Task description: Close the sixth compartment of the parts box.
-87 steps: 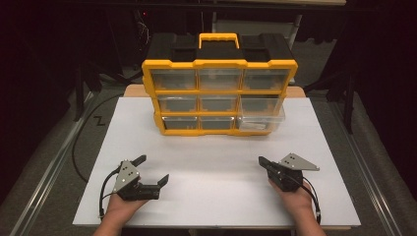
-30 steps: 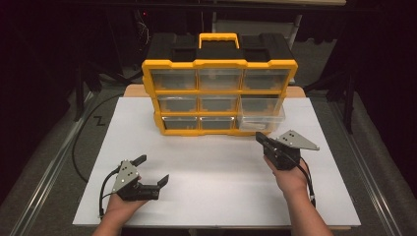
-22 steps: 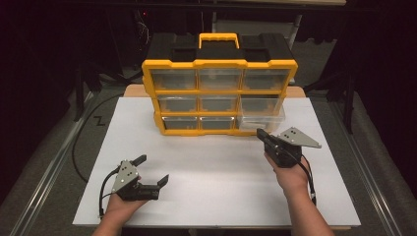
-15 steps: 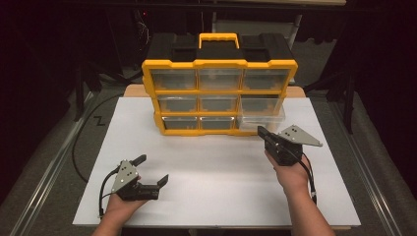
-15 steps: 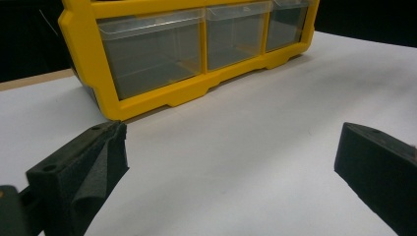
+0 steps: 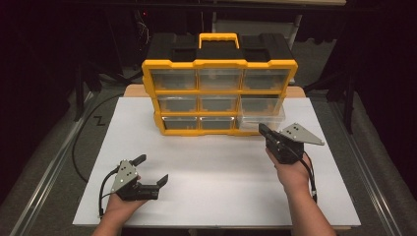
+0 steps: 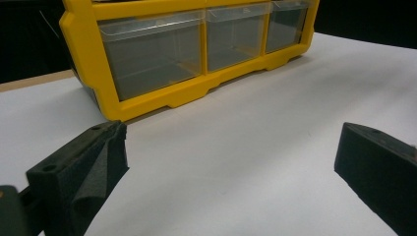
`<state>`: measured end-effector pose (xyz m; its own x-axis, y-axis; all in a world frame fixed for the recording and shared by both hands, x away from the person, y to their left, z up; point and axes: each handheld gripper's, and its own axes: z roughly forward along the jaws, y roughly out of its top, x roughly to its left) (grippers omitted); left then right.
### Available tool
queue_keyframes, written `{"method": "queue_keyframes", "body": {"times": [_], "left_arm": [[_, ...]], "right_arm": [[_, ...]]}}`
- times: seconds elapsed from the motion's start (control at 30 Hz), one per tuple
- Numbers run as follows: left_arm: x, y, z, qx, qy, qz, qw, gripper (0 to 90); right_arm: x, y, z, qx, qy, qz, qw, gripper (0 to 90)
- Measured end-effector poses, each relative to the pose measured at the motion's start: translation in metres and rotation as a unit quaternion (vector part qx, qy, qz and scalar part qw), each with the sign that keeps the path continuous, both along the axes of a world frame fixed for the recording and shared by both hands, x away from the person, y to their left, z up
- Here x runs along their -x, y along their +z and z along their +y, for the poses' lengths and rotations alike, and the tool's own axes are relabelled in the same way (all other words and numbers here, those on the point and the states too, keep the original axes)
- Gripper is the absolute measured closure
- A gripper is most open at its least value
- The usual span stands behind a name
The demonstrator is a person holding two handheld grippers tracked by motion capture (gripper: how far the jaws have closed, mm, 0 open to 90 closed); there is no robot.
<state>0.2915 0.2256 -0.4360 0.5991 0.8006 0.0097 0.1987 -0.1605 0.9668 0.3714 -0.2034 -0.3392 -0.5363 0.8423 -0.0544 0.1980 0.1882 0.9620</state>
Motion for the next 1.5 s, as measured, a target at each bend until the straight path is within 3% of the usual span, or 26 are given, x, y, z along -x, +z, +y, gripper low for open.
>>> {"method": "queue_keyframes", "body": {"times": [0.33,1.5], "left_arm": [[0.000,0.000,0.001,-0.002,-0.001,-0.001,1.0000,0.4],[0.000,0.001,0.002,0.000,-0.001,-0.001,1.0000,0.4]], "right_arm": [[-0.001,0.008,0.001,0.002,-0.003,-0.007,1.0000,90.0],[-0.015,0.011,0.004,0.013,-0.017,-0.006,0.9998,90.0]]}}
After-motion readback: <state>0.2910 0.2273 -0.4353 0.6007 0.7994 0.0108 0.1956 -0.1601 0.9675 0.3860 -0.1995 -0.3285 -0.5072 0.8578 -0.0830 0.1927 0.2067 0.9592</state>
